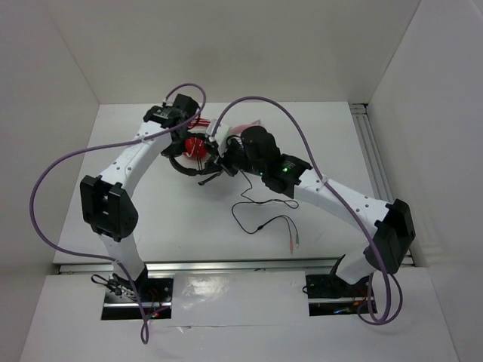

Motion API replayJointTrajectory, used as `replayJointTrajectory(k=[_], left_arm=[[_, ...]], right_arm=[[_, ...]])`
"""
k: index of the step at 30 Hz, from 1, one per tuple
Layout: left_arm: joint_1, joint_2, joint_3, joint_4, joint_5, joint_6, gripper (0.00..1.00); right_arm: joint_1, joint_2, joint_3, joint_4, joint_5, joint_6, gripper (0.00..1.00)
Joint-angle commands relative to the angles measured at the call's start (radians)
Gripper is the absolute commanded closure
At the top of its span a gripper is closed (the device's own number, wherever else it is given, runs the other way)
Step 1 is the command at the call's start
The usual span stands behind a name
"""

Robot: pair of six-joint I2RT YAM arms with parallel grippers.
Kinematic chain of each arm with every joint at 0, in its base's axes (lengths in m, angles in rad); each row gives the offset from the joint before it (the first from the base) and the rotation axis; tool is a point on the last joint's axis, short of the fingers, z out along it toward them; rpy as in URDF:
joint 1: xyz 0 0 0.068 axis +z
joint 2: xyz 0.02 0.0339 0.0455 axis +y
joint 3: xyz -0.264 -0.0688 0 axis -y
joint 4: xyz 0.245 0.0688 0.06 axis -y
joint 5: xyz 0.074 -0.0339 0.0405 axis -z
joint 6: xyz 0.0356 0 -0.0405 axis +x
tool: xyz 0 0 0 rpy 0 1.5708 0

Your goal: Wrap the headphones

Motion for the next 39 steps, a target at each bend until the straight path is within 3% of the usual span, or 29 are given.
replayJointTrajectory(k=[1, 2, 5, 12, 14, 20, 25, 27, 30, 36, 39], left_arm=[[-0.077, -0.098, -0.029, 0.078, -0.189, 0.056, 1.0], [-0.089, -0.098, -0.038, 0.058, -0.256, 0.046, 1.0], [-0.131, -0.109, -0.049, 0.032, -0.275, 0.035, 1.0], [-0.258, -0.24, -0.159, 0.119, -0.046, 0.183, 1.0], [-0.31, -0.294, -0.208, 0.145, 0.014, 0.214, 1.0], [-0.44, -0.368, -0.262, 0.154, 0.057, 0.257, 1.0], [-0.459, -0.408, -0.233, 0.133, 0.093, 0.267, 1.0], [-0.459, -0.408, -0.187, 0.092, 0.073, 0.254, 1.0], [-0.459, -0.383, -0.103, 0.029, 0.035, 0.219, 1.0], [-0.459, -0.402, -0.001, -0.027, 0.059, 0.196, 1.0], [-0.434, -0.402, 0.045, -0.051, 0.039, 0.172, 1.0]], right_arm=[[-0.029, 0.014, 0.097, -0.127, 0.166, -0.169, 1.0], [-0.039, 0.014, 0.111, -0.138, 0.19, -0.189, 1.0], [-0.05, 0.004, 0.096, -0.104, 0.312, -0.241, 1.0], [-0.126, 0.005, -0.033, 0.303, 0.581, -0.341, 1.0], [-0.148, 0.016, -0.055, 0.362, 0.582, -0.353, 0.97], [-0.231, 0.048, -0.027, 0.35, 0.427, -0.309, 0.84], [-0.353, 0.08, 0.031, 0.193, 0.063, -0.157, 0.79], [-0.38, 0.092, 0.019, 0.193, -0.12, -0.071, 0.79], [-0.392, 0.153, 0.008, 0.221, -0.249, 0.015, 0.79], [-0.452, 0.261, -0.041, 0.428, -0.47, 0.211, 0.73], [-0.434, 0.322, -0.09, 0.651, -0.579, 0.373, 0.72]])
